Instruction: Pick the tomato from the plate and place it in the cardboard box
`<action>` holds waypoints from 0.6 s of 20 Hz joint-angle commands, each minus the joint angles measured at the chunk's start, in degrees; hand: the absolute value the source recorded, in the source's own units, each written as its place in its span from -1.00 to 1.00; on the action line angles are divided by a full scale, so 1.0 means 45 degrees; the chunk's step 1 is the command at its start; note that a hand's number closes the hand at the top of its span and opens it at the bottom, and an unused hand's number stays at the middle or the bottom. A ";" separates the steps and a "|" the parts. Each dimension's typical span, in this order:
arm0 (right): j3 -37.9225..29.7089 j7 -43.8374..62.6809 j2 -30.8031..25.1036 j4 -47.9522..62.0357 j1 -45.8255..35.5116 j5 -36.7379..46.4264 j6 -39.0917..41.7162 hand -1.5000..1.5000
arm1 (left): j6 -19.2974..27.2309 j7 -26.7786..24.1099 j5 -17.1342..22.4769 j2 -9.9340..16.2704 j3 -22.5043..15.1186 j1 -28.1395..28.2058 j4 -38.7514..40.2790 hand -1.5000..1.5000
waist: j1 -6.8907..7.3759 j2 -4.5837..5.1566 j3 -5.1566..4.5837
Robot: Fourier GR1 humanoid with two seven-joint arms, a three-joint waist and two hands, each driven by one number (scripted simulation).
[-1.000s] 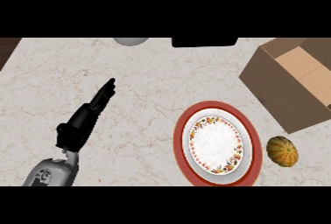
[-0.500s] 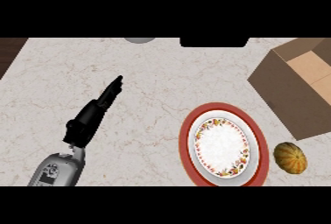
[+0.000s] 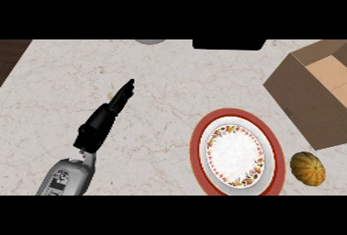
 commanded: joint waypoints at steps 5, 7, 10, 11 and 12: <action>0.1585 -0.0634 0.1612 0.2573 -0.2783 0.3074 -0.1181 1.00 | -0.0180 -0.0510 -0.0193 -0.0130 0.0158 0.0273 0.0269 0.00 | 0.0008 0.0009 0.0004; 0.1862 -0.1002 0.2045 0.3418 -0.3217 0.3837 -0.1818 1.00 | 0.0071 0.0507 -0.0350 -0.0345 0.0060 -0.0178 -0.0138 0.00 | 0.0049 0.0024 0.0011; 0.2456 -0.0484 0.3283 0.3660 -0.3764 0.4653 -0.2513 1.00 | -0.0078 0.0032 -0.0287 -0.0371 0.0273 -0.0391 0.0219 0.00 | -0.0021 0.0015 0.0007; 0.2335 -0.1011 0.3227 0.4251 -0.3463 0.4697 -0.2282 1.00 | -0.0316 -0.0149 -0.0301 0.0009 0.0401 0.0106 0.0122 0.00 | -0.0076 -0.0004 0.0008; 0.2339 -0.0823 0.3312 0.4958 -0.3669 0.4506 -0.1682 1.00 | -0.0540 0.0597 0.0126 -0.0050 0.0437 -0.0250 -0.0437 0.00 | 0.0043 0.0021 0.0015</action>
